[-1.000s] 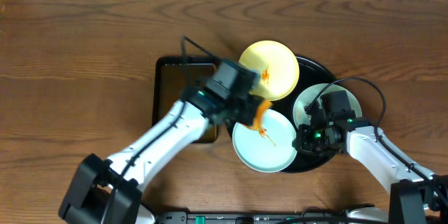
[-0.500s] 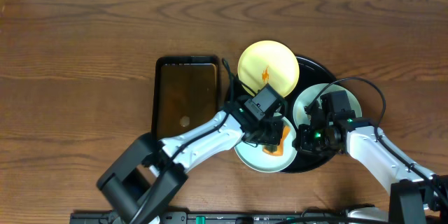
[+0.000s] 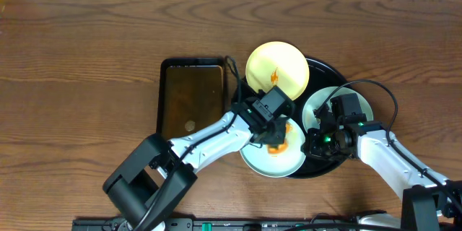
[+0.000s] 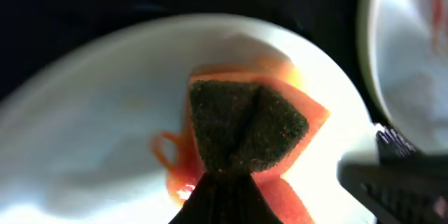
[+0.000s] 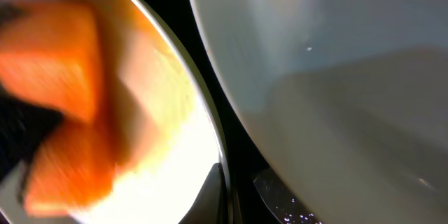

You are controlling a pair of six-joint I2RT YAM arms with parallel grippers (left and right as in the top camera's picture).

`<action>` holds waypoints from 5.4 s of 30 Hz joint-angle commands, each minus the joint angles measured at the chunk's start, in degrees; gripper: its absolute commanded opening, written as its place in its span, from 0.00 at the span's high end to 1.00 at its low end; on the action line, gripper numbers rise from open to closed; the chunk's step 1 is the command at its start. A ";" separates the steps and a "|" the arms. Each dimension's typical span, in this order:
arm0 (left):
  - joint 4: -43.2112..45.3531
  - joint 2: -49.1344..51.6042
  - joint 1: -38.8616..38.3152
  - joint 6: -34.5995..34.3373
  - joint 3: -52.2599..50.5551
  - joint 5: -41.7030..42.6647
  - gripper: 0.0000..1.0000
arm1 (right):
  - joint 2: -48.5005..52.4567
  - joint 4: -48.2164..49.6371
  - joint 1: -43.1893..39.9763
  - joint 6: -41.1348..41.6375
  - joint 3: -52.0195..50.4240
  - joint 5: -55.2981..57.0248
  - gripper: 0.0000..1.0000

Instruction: Clean dirty plates on tray and stack at the side

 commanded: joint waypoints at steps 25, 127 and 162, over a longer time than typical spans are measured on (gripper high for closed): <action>-17.38 -20.55 12.35 11.78 0.48 -16.94 0.93 | 0.33 -0.42 0.74 0.17 -0.44 0.02 0.90; -18.25 -19.47 20.98 12.00 0.39 -16.50 0.92 | -9.42 -12.26 3.74 1.99 14.93 13.09 0.99; -18.18 -19.47 21.00 12.63 0.39 -18.27 0.93 | -9.49 -22.38 25.18 -5.09 24.94 67.19 0.99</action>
